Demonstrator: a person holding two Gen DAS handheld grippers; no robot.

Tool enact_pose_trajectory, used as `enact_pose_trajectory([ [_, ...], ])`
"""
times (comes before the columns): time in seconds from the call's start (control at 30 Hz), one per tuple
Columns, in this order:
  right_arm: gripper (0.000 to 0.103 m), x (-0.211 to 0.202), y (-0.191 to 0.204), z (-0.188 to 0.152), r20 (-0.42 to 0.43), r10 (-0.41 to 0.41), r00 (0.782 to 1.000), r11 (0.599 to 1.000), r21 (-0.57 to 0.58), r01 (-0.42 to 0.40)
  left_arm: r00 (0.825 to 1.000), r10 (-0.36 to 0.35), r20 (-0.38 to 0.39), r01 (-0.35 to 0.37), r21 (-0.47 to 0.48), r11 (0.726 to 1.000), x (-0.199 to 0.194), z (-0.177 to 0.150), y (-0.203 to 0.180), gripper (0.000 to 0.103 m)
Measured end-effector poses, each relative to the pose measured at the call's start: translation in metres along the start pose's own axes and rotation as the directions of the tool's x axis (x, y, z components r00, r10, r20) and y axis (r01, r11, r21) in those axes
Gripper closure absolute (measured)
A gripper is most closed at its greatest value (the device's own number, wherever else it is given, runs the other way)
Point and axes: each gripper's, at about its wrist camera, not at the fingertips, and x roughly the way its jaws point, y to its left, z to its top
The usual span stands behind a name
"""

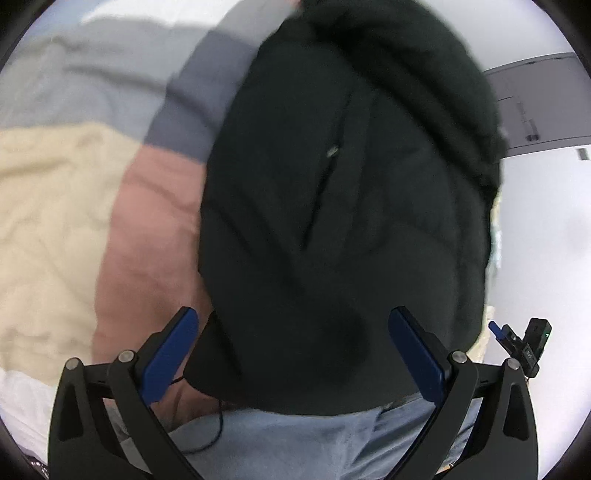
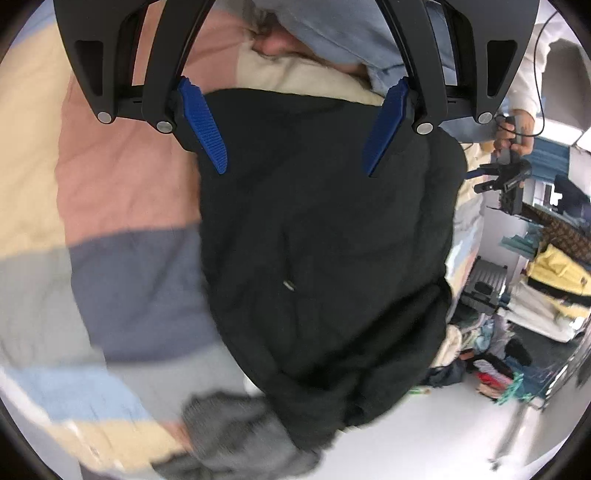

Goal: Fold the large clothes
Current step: 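Grasp the folded black jacket edge with both grippers and lift it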

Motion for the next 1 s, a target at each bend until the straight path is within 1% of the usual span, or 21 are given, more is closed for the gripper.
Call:
enact_pose_trajectory([
  [0.03, 0.026, 0.006, -0.008, 0.0, -0.016, 0.006, 1.0, 1.0, 0.017, -0.006, 1.0, 0.006, -0.014, -0.006, -0.012, 1.0, 0.009, 0.0, 0.003, 0.001],
  [0.07, 0.022, 0.013, -0.016, -0.001, -0.032, 0.007, 0.999, 1.0, 0.029, -0.006, 1.0, 0.001, -0.03, -0.002, -0.024, 1.0, 0.018, 0.0, 0.005, 0.001],
  [0.1, 0.021, 0.02, -0.023, -0.002, -0.047, 0.003, 0.999, 0.999, 0.037, -0.002, 0.999, -0.006, -0.047, 0.005, -0.035, 0.999, 0.027, 0.001, 0.008, 0.001],
  [0.17, 0.021, 0.029, -0.032, 0.0, -0.068, 0.006, 0.998, 0.999, 0.054, -0.002, 0.997, -0.024, -0.069, 0.02, -0.061, 0.998, 0.036, 0.003, 0.01, 0.001],
  [0.27, 0.021, 0.052, -0.044, -0.001, -0.118, 0.013, 0.993, 0.998, 0.061, -0.006, 0.997, -0.022, -0.078, 0.017, -0.061, 0.998, 0.042, 0.007, 0.007, 0.0],
  [0.33, 0.02, 0.063, -0.049, 0.0, -0.141, 0.041, 0.989, 0.996, 0.08, -0.03, 0.996, -0.03, -0.089, 0.023, -0.078, 0.997, 0.048, 0.007, 0.008, 0.0],
  [0.4, 0.02, 0.07, -0.053, 0.003, -0.147, 0.097, 0.984, 0.991, 0.105, -0.082, 0.993, -0.047, -0.104, 0.038, -0.089, 0.995, 0.054, 0.006, 0.008, 0.0],
  [0.43, 0.02, 0.071, -0.051, 0.005, -0.148, 0.12, 0.982, 0.989, 0.105, -0.105, 0.992, -0.058, -0.108, 0.048, -0.09, 0.995, 0.054, 0.007, 0.009, 0.0],
  [0.5, 0.018, 0.071, -0.047, 0.008, -0.137, 0.172, 0.976, 0.982, 0.098, -0.159, 0.988, -0.117, -0.104, 0.109, -0.083, 0.991, 0.055, 0.007, 0.007, 0.001],
  [0.53, 0.018, 0.07, -0.042, 0.01, -0.134, 0.193, 0.972, 0.979, 0.085, -0.183, 0.983, -0.156, -0.102, 0.149, -0.066, 0.987, 0.054, 0.006, 0.003, 0.001],
  [0.6, 0.014, 0.066, -0.029, 0.011, -0.131, 0.211, 0.969, 0.977, 0.044, -0.206, 0.974, -0.203, -0.101, 0.202, -0.016, 0.979, 0.053, 0.001, -0.007, 0.001],
  [0.67, 0.011, 0.064, -0.024, 0.01, -0.139, 0.216, 0.966, 0.976, 0.009, -0.217, 0.969, -0.227, -0.099, 0.229, 0.016, 0.973, 0.053, -0.002, -0.015, 0.001],
  [0.73, 0.011, 0.068, -0.029, 0.006, -0.157, 0.213, 0.964, 0.977, 0.004, -0.215, 0.967, -0.233, -0.105, 0.237, 0.027, 0.971, 0.055, -0.005, -0.018, 0.004],
  [0.83, 0.012, 0.078, -0.04, 0.0, -0.195, 0.219, 0.956, 0.976, 0.04, -0.215, 0.957, -0.262, -0.125, 0.268, 0.03, 0.963, 0.06, -0.007, -0.021, 0.014],
  [0.87, 0.013, 0.078, -0.037, -0.001, -0.199, 0.221, 0.955, 0.975, 0.031, -0.22, 0.954, -0.271, -0.132, 0.278, 0.041, 0.96, 0.06, -0.008, -0.024, 0.019],
  [0.93, 0.021, 0.072, -0.026, -0.001, -0.207, 0.194, 0.959, 0.979, -0.026, -0.204, 0.946, -0.29, -0.143, 0.302, 0.067, 0.951, 0.054, -0.006, -0.03, 0.025],
  [0.97, 0.032, 0.067, -0.021, -0.001, -0.21, 0.177, 0.961, 0.98, -0.051, -0.192, 0.945, -0.296, -0.143, 0.309, 0.081, 0.948, 0.053, -0.008, -0.034, 0.031],
  [1.0, 0.053, 0.062, -0.015, 0.0, -0.211, 0.156, 0.965, 0.982, -0.075, -0.175, 0.944, -0.298, -0.142, 0.313, 0.092, 0.945, 0.051, -0.01, -0.037, 0.038],
])
